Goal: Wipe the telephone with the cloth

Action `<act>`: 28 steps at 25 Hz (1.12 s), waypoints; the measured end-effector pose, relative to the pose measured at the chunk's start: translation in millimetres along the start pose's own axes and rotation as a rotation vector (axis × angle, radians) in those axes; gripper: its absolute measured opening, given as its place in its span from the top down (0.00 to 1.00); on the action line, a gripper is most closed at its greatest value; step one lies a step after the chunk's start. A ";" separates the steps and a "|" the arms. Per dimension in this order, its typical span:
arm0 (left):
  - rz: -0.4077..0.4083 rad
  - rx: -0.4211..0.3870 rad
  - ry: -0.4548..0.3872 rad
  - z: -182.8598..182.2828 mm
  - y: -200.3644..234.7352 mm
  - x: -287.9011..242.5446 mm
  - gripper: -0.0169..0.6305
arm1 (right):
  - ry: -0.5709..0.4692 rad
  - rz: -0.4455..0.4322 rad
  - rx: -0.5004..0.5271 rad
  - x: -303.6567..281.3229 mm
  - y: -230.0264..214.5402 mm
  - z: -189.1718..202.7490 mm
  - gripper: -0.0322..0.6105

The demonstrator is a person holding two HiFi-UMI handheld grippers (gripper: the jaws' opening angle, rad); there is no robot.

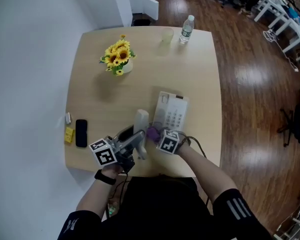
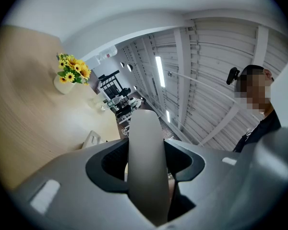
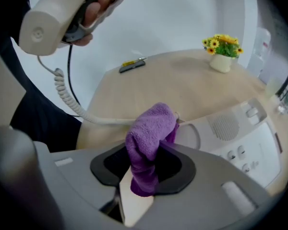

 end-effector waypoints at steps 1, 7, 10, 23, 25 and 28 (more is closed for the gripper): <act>-0.009 -0.006 0.004 -0.1 1.4 -1.5 0.64 | -0.020 -0.025 -0.007 3.2 7.5 2.9 0.74; -0.133 -0.054 0.019 -4.0 32.5 -19.2 0.64 | -0.226 0.026 -0.127 54.7 43.9 27.2 0.74; -0.245 -0.111 0.047 -8.7 49.2 -38.6 0.64 | -0.288 0.096 -0.154 84.0 54.8 39.1 0.74; -0.615 -0.287 0.327 39.6 116.9 -141.8 0.64 | -0.476 0.237 -0.423 132.6 66.2 81.0 0.74; -0.651 -0.321 0.366 43.7 122.7 -152.3 0.64 | -0.478 0.244 -0.438 134.8 69.5 87.2 0.74; -0.692 -0.361 0.403 46.5 127.3 -165.7 0.64 | -0.479 0.255 -0.457 137.4 73.4 94.7 0.74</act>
Point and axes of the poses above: the fingertips, and each gripper's own axes: x backward along the fingers, y to its left, z out of its underside, the point moved 8 cm from there along x, backward along the fingers, and after that the axes turned 1 degree about x, right-handed, at the moved point
